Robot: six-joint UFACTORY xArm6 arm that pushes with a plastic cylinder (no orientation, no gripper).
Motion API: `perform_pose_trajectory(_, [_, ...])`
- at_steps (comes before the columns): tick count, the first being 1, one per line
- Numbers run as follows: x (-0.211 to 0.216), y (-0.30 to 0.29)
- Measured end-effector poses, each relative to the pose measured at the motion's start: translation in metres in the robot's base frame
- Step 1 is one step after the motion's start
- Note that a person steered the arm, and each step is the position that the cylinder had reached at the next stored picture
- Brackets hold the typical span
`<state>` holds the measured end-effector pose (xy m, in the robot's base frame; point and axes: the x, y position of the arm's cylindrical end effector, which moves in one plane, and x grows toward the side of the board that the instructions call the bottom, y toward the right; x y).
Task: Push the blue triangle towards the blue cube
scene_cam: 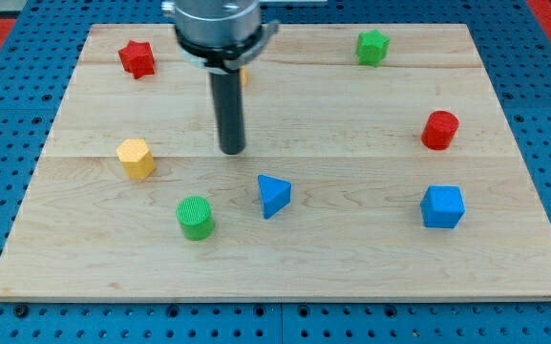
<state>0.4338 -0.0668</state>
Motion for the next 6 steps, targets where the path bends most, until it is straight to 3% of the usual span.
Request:
perform_pose_trajectory(1, [0.050, 0.003])
perform_pose_trajectory(3, [0.073, 0.091])
perform_pose_trajectory(4, [0.074, 0.080])
perform_pose_trajectory(5, [0.132, 0.096])
perform_pose_trajectory(6, [0.143, 0.095])
